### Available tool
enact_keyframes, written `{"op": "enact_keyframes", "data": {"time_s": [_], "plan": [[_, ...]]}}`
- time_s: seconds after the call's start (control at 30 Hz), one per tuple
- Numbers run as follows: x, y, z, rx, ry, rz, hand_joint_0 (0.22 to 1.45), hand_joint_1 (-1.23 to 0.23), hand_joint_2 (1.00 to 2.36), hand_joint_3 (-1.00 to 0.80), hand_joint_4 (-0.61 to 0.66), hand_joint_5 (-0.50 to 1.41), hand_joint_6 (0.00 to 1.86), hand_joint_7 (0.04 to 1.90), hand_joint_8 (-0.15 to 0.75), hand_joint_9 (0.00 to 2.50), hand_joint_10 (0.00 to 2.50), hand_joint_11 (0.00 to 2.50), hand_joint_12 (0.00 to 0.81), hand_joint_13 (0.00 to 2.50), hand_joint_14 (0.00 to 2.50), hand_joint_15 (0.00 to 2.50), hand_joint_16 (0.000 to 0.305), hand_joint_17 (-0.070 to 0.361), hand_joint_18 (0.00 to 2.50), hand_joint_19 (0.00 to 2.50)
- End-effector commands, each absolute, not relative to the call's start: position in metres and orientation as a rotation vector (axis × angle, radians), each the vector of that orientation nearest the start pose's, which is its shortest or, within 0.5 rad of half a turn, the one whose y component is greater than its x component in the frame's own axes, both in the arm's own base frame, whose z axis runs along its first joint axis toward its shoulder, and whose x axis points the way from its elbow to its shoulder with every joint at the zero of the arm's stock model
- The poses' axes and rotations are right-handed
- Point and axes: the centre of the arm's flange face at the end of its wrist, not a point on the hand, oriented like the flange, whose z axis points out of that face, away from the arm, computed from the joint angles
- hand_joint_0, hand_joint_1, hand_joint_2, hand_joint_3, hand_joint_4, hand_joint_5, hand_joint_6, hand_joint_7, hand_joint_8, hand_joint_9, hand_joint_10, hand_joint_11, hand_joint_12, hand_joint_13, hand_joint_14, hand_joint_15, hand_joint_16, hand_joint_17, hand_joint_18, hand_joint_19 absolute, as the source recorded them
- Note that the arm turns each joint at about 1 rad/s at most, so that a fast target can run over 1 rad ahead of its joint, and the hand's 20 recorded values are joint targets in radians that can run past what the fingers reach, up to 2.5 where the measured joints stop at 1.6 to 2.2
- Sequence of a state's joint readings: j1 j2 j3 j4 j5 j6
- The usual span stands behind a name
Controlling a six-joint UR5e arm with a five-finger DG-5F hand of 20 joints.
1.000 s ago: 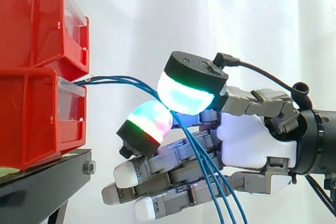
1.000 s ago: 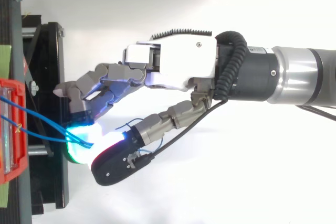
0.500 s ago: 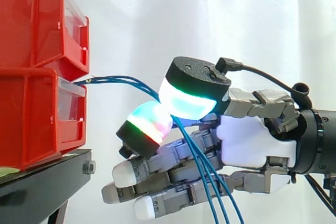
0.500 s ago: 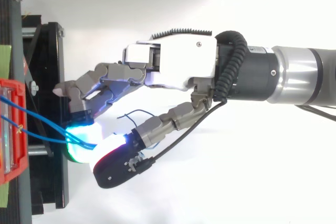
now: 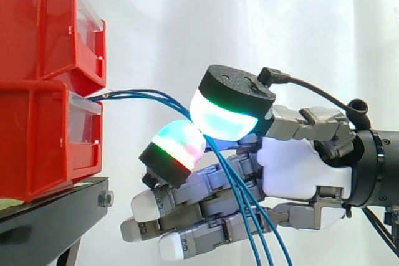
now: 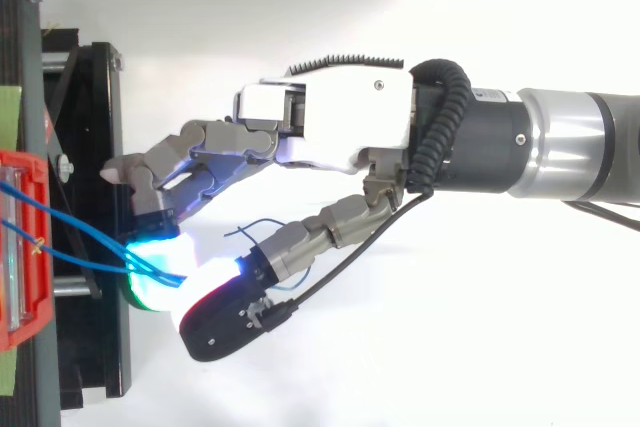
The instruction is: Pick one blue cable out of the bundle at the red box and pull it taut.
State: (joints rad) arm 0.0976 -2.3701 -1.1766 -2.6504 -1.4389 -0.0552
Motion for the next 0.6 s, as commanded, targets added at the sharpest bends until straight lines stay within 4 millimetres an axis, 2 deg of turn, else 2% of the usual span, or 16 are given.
{"op": "enact_keyframes", "data": {"time_s": [0.0, 0.3, 0.4, 0.57], "plan": [[0.7826, -0.0712, 0.2135, 1.132, 1.141, 1.187, 0.59, -0.75, 1.01, -0.3, 0.08, -0.09, 0.84, 1.16, 0.25, 0.75, 0.0, 0.17, 0.358, 0.31, 0.0, 0.0, 0.054, 0.121, 0.39, 0.16], [0.7823, -0.0713, 0.2131, 1.134, 1.143, 1.186, 0.57, -0.73, 1.02, -0.22, 0.05, -0.07, 0.82, 1.17, 0.241, 0.77, 0.0, 0.14, 0.359, 0.33, 0.0, 0.0, 0.054, 0.121, 0.4, 0.17], [0.7824, -0.0701, 0.2131, 1.133, 1.144, 1.187, 0.59, -0.8, 1.02, -0.14, 0.07, -0.09, 0.83, 1.16, 0.272, 0.73, 0.0, 0.17, 0.383, 0.32, 0.0, 0.0, 0.059, 0.132, 0.41, 0.13], [0.7823, -0.0711, 0.2131, 1.133, 1.144, 1.187, 0.65, -0.93, 1.02, -0.15, 0.05, -0.13, 0.86, 1.14, 0.25, 0.62, 0.01, 0.19, 0.36, 0.25, 0.0, 0.0, 0.055, 0.124, 0.33, 0.11]]}}
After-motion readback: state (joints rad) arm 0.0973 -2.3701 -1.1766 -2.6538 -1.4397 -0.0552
